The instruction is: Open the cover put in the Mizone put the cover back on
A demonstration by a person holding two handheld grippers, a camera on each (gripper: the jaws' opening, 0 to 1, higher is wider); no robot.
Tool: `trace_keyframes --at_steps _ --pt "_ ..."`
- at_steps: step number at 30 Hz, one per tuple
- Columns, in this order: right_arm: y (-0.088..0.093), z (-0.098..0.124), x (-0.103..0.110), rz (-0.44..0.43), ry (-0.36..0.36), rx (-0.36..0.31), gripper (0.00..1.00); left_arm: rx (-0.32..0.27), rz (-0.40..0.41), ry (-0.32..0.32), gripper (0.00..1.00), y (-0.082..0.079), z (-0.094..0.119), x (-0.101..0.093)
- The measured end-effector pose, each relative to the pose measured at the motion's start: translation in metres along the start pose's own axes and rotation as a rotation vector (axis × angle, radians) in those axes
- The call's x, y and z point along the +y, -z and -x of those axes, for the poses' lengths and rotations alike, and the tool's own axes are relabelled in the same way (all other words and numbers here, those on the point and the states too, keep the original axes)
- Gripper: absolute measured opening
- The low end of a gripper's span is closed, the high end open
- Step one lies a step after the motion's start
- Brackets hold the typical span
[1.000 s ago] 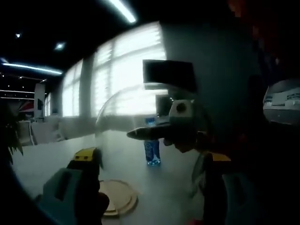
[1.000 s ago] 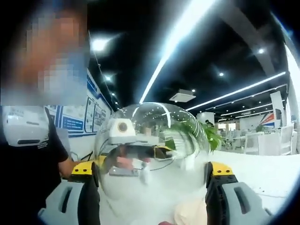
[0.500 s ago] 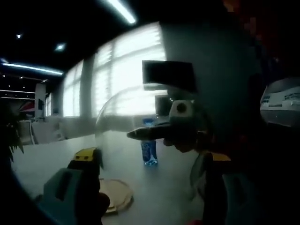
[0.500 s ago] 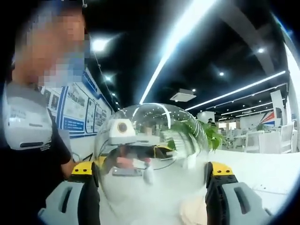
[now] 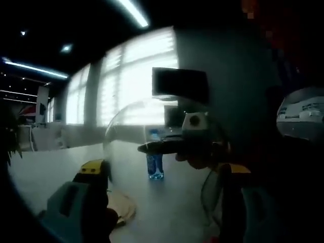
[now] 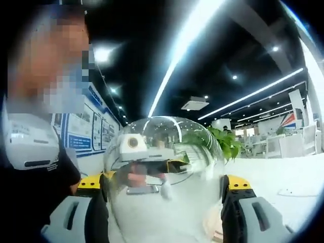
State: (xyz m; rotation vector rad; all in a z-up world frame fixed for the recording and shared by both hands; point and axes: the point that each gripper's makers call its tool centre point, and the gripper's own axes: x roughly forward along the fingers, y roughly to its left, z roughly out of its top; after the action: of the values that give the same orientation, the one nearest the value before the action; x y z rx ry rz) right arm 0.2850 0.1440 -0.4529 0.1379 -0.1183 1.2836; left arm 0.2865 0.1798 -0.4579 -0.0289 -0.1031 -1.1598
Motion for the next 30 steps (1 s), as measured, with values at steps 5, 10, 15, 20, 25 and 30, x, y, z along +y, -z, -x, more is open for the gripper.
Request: trace_keyframes --at_steps 5,10,15,20,25,30 --pt "0.000 -0.001 0.000 -0.003 -0.008 0.018 0.88 0.013 -0.003 -0.002 0.80 0.000 0.000 0.000" --pt "0.004 -0.003 0.003 0.037 -0.003 0.035 0.88 0.020 -0.001 -0.001 0.80 0.001 0.001 0.000" --pt "0.005 -0.004 0.006 0.040 -0.007 0.046 0.88 0.020 -0.003 0.004 0.80 -0.001 0.003 -0.004" --pt "0.006 -0.006 0.008 0.038 -0.011 0.059 0.87 0.022 -0.005 0.005 0.80 -0.001 0.004 -0.004" --pt "0.007 -0.004 0.008 0.019 -0.022 0.068 0.86 0.023 -0.003 0.010 0.79 -0.001 0.006 -0.004" --pt "0.011 -0.001 0.008 0.014 -0.039 0.078 0.84 0.015 -0.001 0.021 0.78 0.000 0.008 -0.004"
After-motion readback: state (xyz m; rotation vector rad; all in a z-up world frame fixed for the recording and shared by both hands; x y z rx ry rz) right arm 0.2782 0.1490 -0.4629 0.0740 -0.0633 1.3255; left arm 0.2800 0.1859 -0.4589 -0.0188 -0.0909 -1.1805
